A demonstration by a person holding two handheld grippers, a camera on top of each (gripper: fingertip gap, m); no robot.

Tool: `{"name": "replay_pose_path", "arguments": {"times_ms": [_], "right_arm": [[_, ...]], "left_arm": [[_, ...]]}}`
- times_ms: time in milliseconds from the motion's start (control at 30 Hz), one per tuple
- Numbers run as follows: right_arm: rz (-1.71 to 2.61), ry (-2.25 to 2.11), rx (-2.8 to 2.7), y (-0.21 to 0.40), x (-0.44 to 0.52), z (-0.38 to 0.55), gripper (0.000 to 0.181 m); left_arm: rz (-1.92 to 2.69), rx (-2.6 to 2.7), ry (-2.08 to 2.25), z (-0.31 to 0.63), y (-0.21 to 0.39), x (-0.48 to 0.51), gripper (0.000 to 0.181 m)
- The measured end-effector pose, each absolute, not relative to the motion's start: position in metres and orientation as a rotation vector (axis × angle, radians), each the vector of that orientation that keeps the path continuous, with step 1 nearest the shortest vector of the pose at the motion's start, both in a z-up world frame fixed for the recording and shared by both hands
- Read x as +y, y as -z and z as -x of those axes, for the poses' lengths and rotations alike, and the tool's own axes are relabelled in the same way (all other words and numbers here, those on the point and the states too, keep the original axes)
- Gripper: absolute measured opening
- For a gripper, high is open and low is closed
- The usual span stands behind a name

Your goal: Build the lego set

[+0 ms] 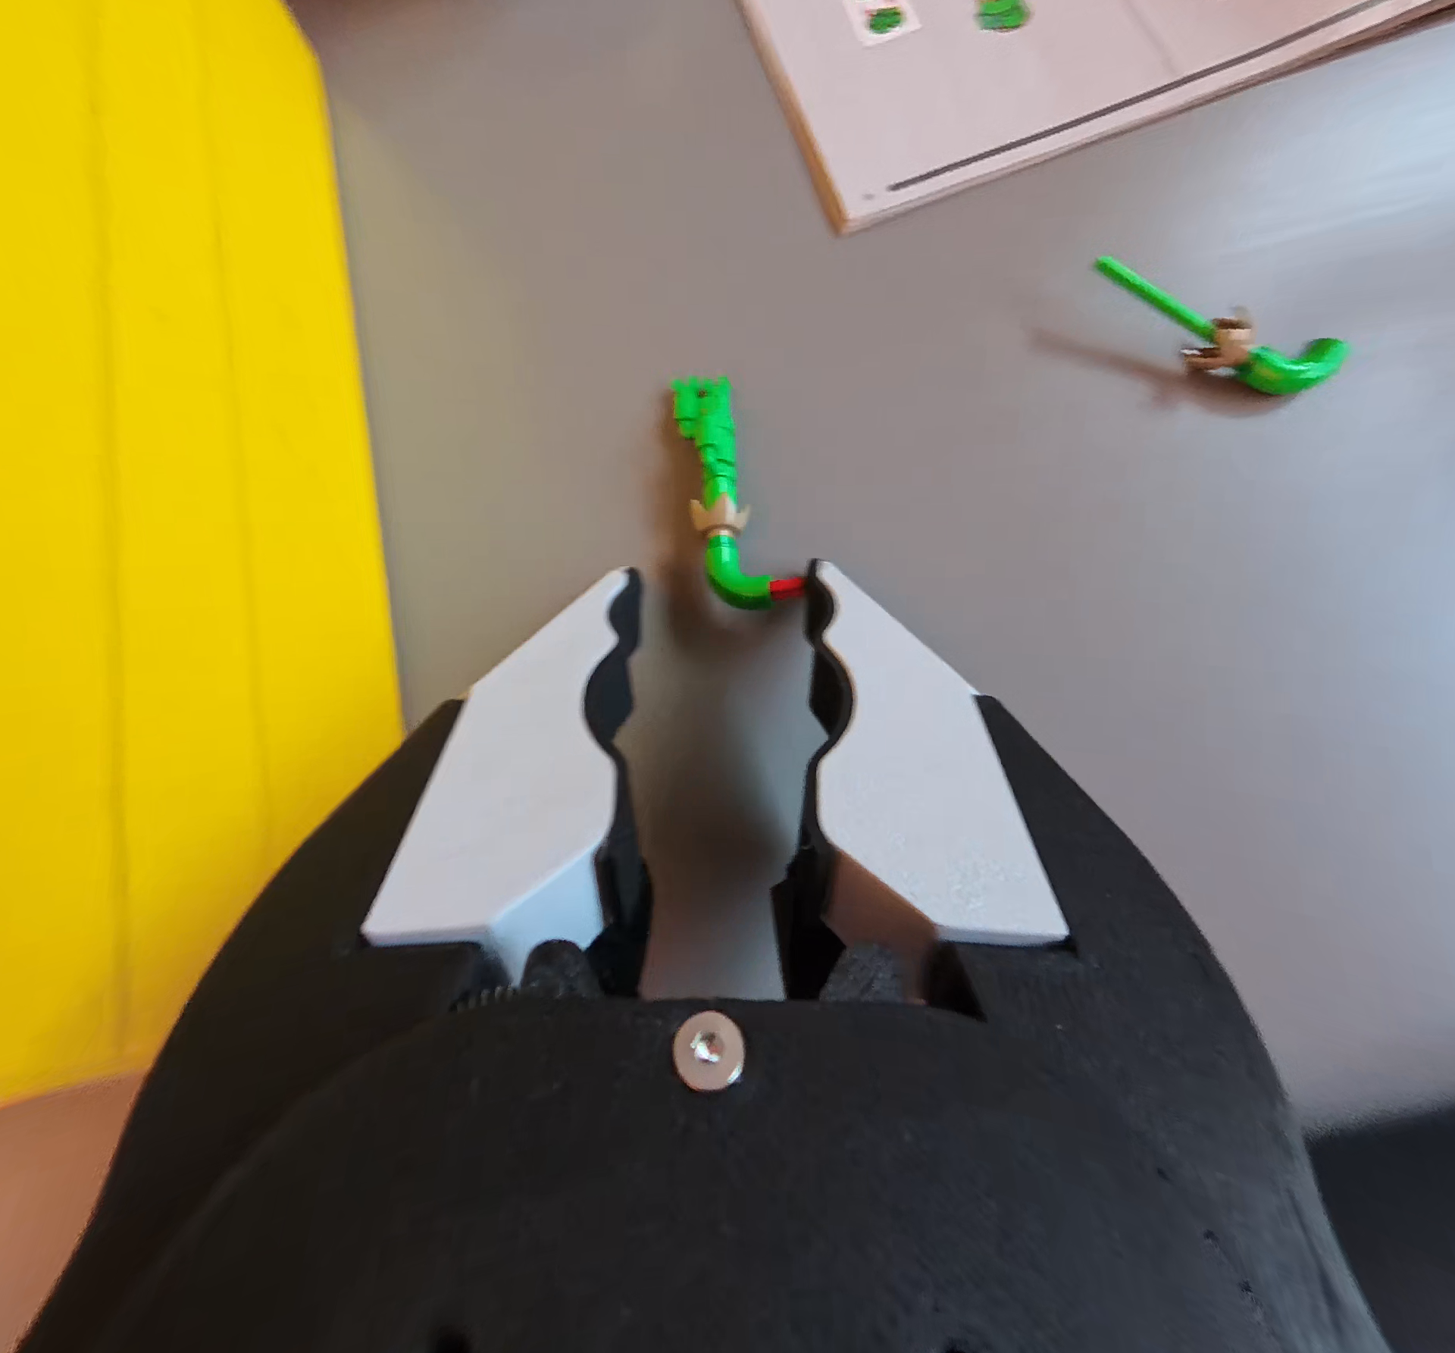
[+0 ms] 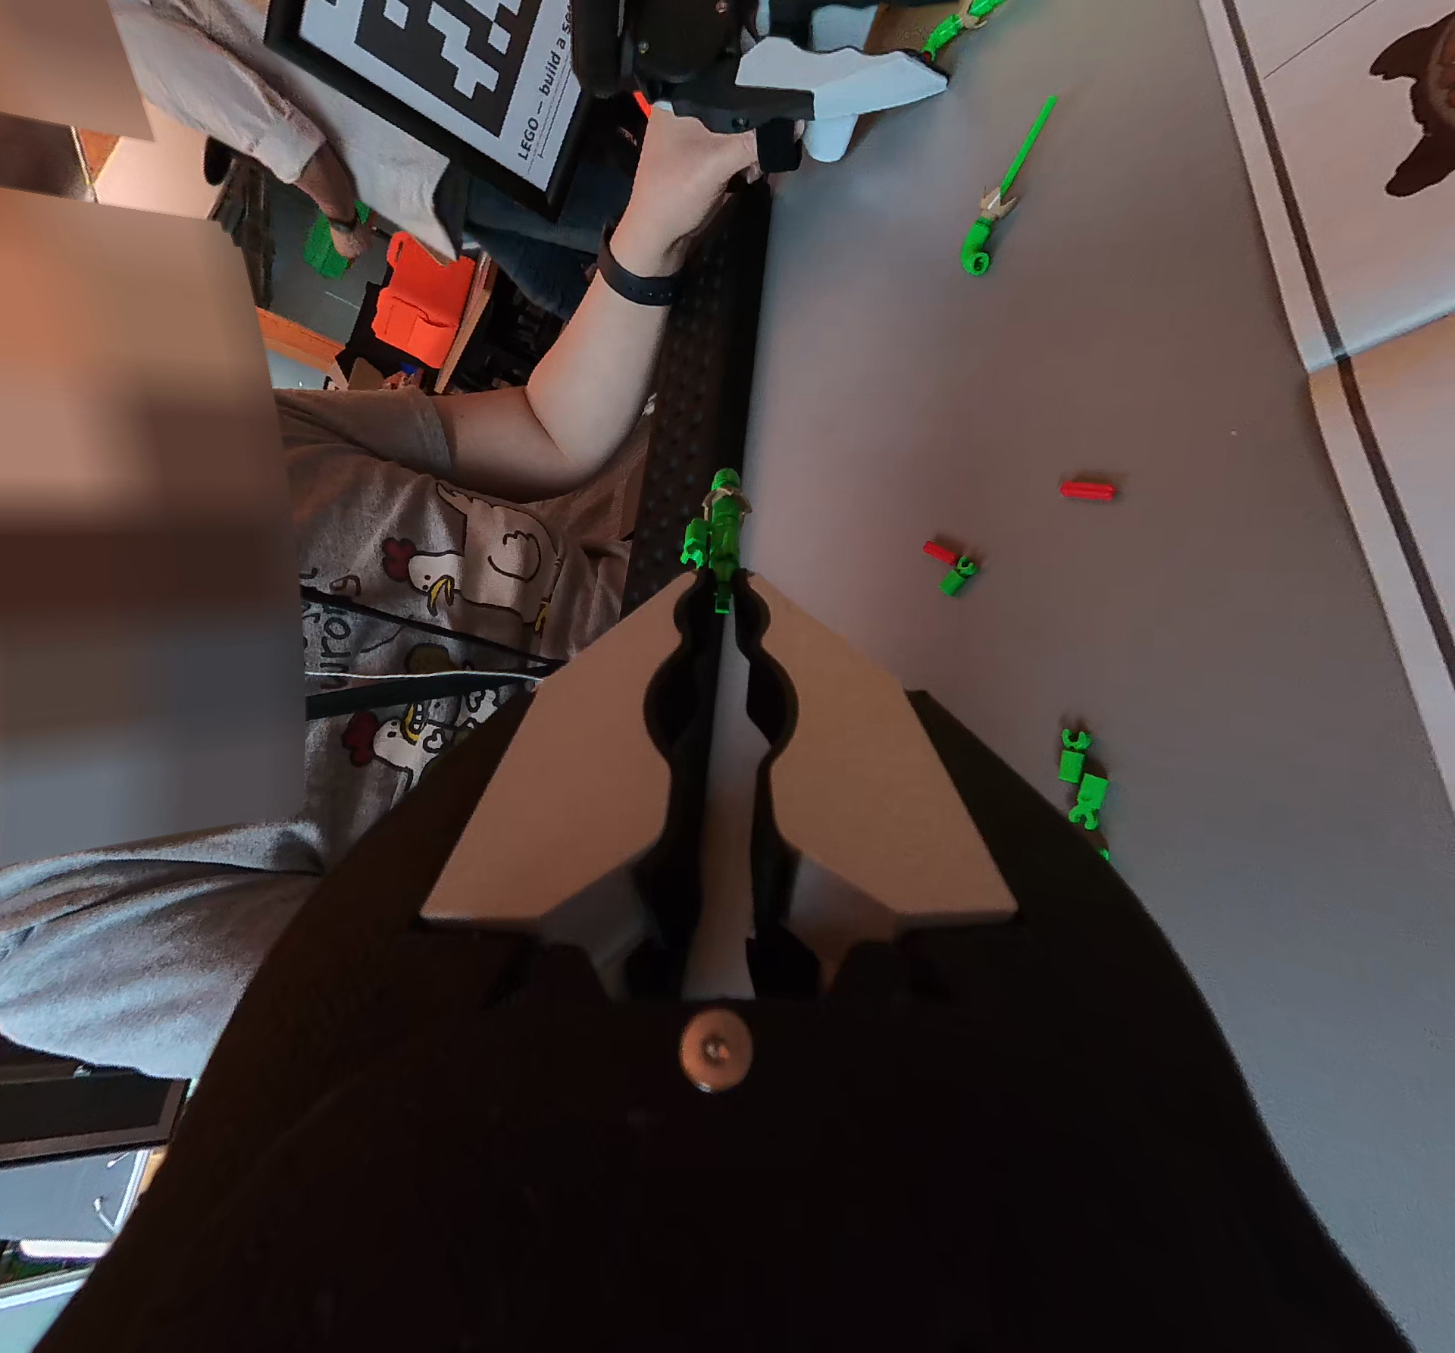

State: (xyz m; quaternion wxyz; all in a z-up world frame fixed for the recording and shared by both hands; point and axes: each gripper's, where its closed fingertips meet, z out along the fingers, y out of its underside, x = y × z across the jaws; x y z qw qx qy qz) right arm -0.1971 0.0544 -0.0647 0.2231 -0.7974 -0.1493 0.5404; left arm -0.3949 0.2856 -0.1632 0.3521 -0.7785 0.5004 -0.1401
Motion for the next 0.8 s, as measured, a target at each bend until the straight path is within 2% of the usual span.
{"name": "replay_pose_path", "arguments": {"times_ms": [33,267,433,533,667,733,800], "right_arm": [[2.201,-1.49,-0.414,0.065,0.055,0.197,0.004],[2.171,-1.493,-0.427,0.06,0.054,0.196,0.004],[2.16,-1.504,-0.428,0.059,0.054,0.197,0.004],[2.164,-1.5,-0.427,0.06,0.053,0.198,0.004],[2.144,-1.48,-0.441,0.053,0.049,0.198,0.004],[2.138,-1.457,-0.469,0.047,0.046,0.198,0.004],[2.121,-1.421,-0.529,0.041,0.043,0.2,0.004]], "left_arm": [[1.998,1.292,0.324,0.396,0.162,0.287,0.049],[1.723,1.538,-0.193,0.399,0.138,0.282,0.074],[1.183,1.817,-0.713,0.382,0.098,0.262,0.075],[0.983,1.882,-0.806,0.369,0.088,0.242,0.072],[1.103,1.855,-0.579,0.355,0.08,0.221,0.072],[1.302,1.787,-0.159,0.339,0.07,0.197,0.067],[1.483,1.67,0.446,0.315,0.049,0.161,0.065]]}}
